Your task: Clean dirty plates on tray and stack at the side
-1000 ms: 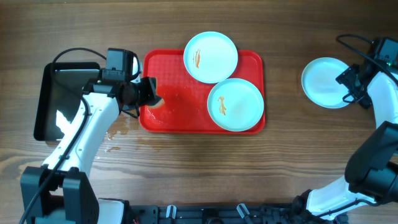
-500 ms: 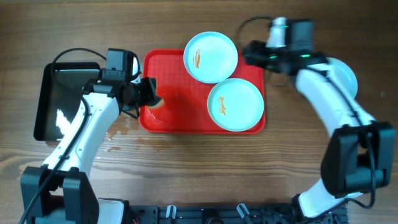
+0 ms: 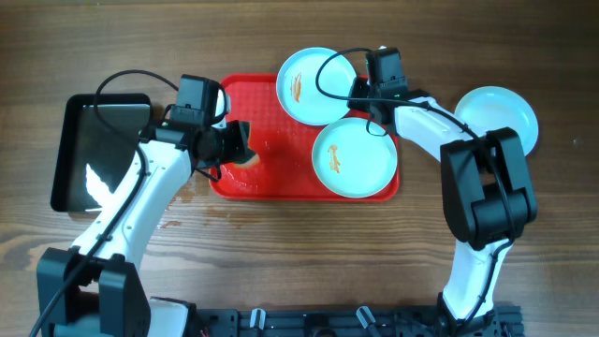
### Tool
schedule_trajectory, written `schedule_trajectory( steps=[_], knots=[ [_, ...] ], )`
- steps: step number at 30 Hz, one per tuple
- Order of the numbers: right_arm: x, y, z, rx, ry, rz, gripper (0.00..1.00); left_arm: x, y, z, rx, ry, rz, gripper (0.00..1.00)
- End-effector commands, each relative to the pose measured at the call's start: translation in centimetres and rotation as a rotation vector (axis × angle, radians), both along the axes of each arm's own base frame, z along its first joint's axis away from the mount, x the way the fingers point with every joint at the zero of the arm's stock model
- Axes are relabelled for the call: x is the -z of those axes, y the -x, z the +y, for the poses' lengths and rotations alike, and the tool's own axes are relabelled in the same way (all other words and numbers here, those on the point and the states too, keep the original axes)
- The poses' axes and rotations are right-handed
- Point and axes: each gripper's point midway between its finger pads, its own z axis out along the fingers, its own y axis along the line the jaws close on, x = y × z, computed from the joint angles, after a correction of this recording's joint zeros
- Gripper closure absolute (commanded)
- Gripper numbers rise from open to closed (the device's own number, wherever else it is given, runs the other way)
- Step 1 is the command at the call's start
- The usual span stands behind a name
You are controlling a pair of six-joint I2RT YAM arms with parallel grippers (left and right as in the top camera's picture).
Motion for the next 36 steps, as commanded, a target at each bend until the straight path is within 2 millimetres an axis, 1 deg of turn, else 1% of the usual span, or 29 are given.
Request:
schedule_trajectory(
  steps=[1, 2, 4, 6, 8, 11, 14, 16, 17, 18, 19, 20, 21, 23, 24, 26, 28, 29, 31, 32, 34, 36],
  knots=[
    [1.1, -0.5, 0.3, -0.004, -0.01, -0.005, 0.58, 0.2, 0.3, -0.5, 0.03, 0.004, 0.003, 0.96],
    [1.3, -0.5, 0.5, -0.01, -0.018, -0.004, 0.6, 0.2, 0.3, -0.5, 0.03, 0.005, 0.003, 0.96],
    [1.4, -0.5, 1.3, -0.038, -0.055, -0.003, 0.74, 0.2, 0.3, -0.5, 0.03, 0.004, 0.003, 0.96],
    [1.3, -0.6, 1.3, -0.034, -0.062, -0.004, 0.86, 0.2, 0.3, -0.5, 0.03, 0.004, 0.003, 0.96],
    [1.1, -0.5, 1.8, -0.049, -0.083, -0.002, 0.95, 0.2, 0.3, -0.5, 0.03, 0.004, 0.003, 0.96],
    [0.2, -0.5, 2.9, -0.098, -0.13, -0.007, 0.96, 0.2, 0.3, -0.5, 0.03, 0.004, 0.004, 0.96],
    [-2.2, -0.8, 4.5, -0.154, -0.201, -0.038, 0.96, 0.3, 0.4, -0.5, 0.03, 0.002, 0.008, 0.96],
    [-4.6, -0.8, 5.6, -0.192, -0.256, -0.068, 0.96, 0.3, 0.4, -0.3, 0.026, -0.008, 0.008, 0.96],
    [-5.5, -0.8, 5.9, -0.185, -0.279, -0.077, 0.96, 0.3, 0.4, -0.2, 0.024, -0.012, 0.007, 0.96],
    [-6.9, -0.7, 6.3, -0.175, -0.316, -0.088, 0.96, 0.3, 0.3, -0.2, 0.022, -0.015, 0.006, 0.96],
    [-8.0, -0.4, 7.1, -0.191, -0.352, -0.096, 0.96, 0.3, 0.3, -0.2, 0.022, -0.014, 0.004, 0.96],
    [-8.7, -0.2, 7.8, -0.203, -0.38, -0.096, 0.96, 0.2, 0.2, -0.2, 0.022, -0.013, -0.002, 0.96],
    [-8.9, 0.3, 8.6, -0.207, -0.402, -0.082, 0.96, 0.0, 0.0, -0.2, 0.02, -0.01, -0.014, 0.96],
    [-8.3, 1.4, 9.7, -0.199, -0.418, -0.03, 0.96, -0.8, -0.2, -0.2, 0.02, -0.003, -0.044, 0.96],
    [-7.6, 2.2, 10.3, -0.188, -0.416, 0.01, 0.96, -1.5, -0.2, -0.2, 0.02, 0.001, -0.063, 0.96],
    [-6.7, 3.6, 11.3, -0.193, -0.379, 0.053, 0.96, -2.9, -0.2, -0.2, 0.02, 0.007, -0.104, 0.96],
    [-5.5, 4.9, 11.8, -0.183, -0.322, 0.097, 0.96, -4.3, -0.2, 0.1, 0.029, -0.007, -0.156, 0.96],
    [-4.5, 5.8, 11.4, -0.145, -0.265, 0.131, 0.96, -5.3, 0.0, 0.5, 0.038, -0.03, -0.189, 0.96],
    [-3.5, 6.7, 10.8, -0.086, -0.198, 0.162, 0.96, -5.9, 0.2, 1.2, 0.024, -0.06, -0.208, 0.96],
    [-3.3, 7.0, 10.8, -0.084, -0.178, 0.168, 0.96, -6.1, 0.3, 1.6, 0.016, -0.077, -0.212, 0.96],
    [-3.1, 7.8, 11.7, -0.108, -0.169, 0.179, 0.96, -5.9, 0.8, 2.0, 0.008, -0.1, -0.196, 0.96],
    [-3.1, 8.3, 12.4, -0.127, -0.171, 0.183, 0.96, -5.7, 1.1, 2.1, 0.01, -0.103, -0.179, 0.96]
  ],
)
